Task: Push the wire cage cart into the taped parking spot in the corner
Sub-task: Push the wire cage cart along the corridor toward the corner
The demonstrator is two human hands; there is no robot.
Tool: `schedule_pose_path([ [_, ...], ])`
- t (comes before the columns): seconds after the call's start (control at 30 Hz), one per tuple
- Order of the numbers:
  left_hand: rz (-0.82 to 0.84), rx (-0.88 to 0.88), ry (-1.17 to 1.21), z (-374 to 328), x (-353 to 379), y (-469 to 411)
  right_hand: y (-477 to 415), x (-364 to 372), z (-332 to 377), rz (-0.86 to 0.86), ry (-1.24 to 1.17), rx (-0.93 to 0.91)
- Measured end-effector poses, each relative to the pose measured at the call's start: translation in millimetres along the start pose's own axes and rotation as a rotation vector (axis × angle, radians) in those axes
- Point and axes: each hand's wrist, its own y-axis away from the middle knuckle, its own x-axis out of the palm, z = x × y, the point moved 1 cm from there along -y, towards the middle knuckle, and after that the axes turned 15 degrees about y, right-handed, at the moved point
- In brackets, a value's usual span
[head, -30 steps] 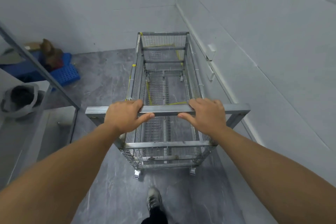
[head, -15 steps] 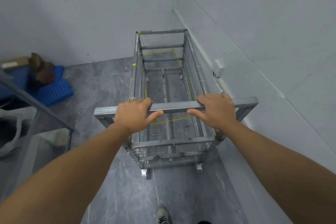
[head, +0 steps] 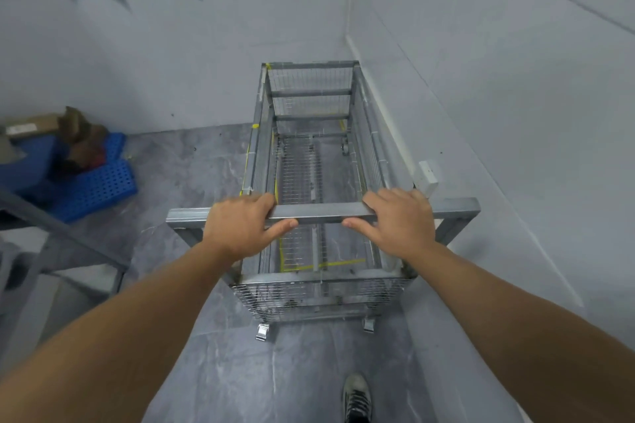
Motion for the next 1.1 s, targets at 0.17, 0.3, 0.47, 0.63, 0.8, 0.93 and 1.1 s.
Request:
schedule_pose_path([
  [0.17,-0.046,0.006,0.000,1.9,10.4,-44.0,-36.6,24.8,-27.7,-0.001,0.003,0.004],
  [0.3,-0.036,-0.014,-0.009,2.1,16.8,-77.6,-65.2,40.8,-48.6,0.035,0.023,-0.026],
  [0.47,-0.032,-0.040,-0.026,3.4,21.4,-116.2,-98.3,55.5,-68.9,0.078,0.034,-0.033],
  [0.63,-0.027,-0.038,-0.028,9.1,25.8,-153.8,-131.7,68.2,-86.0,0.086,0.031,-0.029],
  [0.8,-0.047,-0.007,-0.017,30.2,30.9,-188.8,-167.5,83.2,-90.5,0.107,0.023,-0.025],
  [0.93,-0.069,0.006,-0.006,59.9,29.6,-208.9,-197.0,90.4,-76.3,0.093,0.012,-0.016],
  [1.1,-0.068,0.019,-0.003,101.5,28.6,-237.4,-235.7,98.1,-60.0,0.113,0.000,-0.016],
])
